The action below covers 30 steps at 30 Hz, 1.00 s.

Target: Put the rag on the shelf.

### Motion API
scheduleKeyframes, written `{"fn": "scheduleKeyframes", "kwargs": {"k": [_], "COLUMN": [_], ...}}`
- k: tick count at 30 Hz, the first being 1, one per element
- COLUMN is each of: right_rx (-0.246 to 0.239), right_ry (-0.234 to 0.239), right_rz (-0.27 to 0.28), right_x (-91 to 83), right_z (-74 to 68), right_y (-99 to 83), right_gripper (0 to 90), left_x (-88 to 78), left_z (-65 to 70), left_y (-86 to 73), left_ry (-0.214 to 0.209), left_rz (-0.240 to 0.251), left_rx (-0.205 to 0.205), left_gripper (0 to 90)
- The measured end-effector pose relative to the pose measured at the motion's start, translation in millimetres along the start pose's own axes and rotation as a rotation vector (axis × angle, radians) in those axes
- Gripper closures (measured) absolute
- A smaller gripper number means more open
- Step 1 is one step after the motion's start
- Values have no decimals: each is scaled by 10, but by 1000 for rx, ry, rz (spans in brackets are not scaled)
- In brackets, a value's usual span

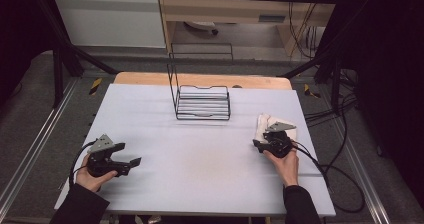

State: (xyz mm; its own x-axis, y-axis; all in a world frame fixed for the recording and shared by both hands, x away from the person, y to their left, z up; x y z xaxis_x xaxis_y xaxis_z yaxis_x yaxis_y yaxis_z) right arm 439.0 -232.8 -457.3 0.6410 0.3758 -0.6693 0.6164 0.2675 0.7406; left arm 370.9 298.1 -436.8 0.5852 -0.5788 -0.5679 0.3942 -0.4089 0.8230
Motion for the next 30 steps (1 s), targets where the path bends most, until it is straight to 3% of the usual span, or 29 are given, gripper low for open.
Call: {"fn": "scheduleKeyframes", "kwargs": {"k": [7,10,15,23,30], "right_rx": [-66,-68,-106,-56,-23], "right_ry": [-50,-56,-101,-91,-63], "right_rz": [9,9,5,-4,24], "right_x": [27,25,20,8,-95], "right_z": [-25,-24,-11,24,25], "right_y": [-28,-30,-28,4,26], "right_gripper": [533,558,725,775,787], "left_x": [2,0,1,2,1], "left_z": [3,6,3,0,-2], "left_y": [0,1,-3,-5,-4], "left_ry": [-2,-3,-2,-3,-3], "left_rz": [-1,-1,-2,-4,-4], "left_rx": [-1,-1,-3,-5,-6], "left_gripper": [106,107,108,111,113]}}
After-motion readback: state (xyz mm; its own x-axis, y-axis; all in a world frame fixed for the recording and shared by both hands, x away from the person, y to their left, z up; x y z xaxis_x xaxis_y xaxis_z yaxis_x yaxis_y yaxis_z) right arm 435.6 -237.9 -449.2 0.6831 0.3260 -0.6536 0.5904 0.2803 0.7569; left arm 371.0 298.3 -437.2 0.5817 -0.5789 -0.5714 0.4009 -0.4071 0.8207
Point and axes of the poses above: each handheld gripper's, and its own axes: x roughly forward along the jaws, y roughly out of its top, z roughly to its right, the point moved 1 cm from there along x, roughly forward along the jaws, and after that the axes turned 7 degrees about x, right-handed, at the moved point
